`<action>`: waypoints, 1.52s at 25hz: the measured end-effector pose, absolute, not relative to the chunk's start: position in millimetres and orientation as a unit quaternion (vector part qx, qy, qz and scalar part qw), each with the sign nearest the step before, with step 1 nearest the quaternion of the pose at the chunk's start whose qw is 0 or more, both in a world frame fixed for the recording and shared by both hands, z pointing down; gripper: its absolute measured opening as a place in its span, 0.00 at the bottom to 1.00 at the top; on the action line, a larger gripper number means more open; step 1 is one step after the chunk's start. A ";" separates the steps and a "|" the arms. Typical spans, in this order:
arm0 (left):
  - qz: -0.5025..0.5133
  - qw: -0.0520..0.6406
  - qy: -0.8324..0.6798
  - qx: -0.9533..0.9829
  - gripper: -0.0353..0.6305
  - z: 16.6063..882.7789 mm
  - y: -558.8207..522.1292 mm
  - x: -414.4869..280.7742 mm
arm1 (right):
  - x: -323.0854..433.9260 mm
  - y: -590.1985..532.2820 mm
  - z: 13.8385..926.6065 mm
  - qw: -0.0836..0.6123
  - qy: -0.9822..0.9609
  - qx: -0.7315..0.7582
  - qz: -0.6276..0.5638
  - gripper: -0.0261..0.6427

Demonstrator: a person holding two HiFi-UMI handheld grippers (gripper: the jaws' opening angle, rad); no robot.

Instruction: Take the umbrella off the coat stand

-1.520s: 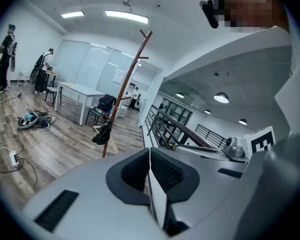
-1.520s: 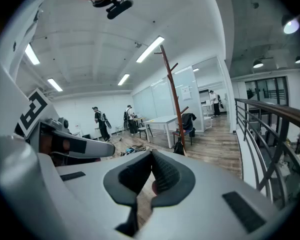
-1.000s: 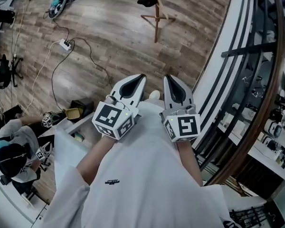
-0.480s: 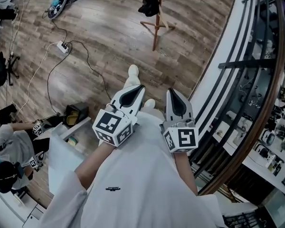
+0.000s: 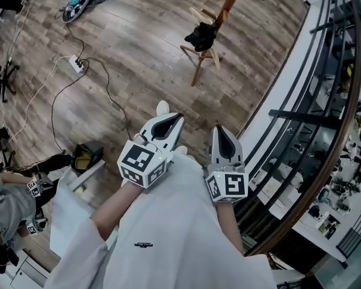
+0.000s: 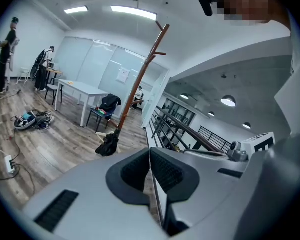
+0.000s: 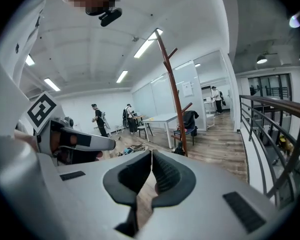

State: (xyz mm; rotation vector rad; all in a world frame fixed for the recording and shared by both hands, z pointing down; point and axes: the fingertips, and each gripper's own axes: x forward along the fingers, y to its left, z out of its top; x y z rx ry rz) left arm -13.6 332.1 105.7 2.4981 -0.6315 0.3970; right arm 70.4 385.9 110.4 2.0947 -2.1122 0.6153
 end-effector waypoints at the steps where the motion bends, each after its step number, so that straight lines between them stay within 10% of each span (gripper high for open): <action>1: 0.148 0.262 -0.232 0.925 0.09 105.1 316.8 -14.4 | 71.8 370.9 108.3 0.055 -0.694 0.690 0.198 0.09; 38: 0.144 0.229 -0.196 0.942 0.09 227.9 92.4 16.8 | 87.9 129.1 191.8 0.086 -0.702 0.682 0.187 0.09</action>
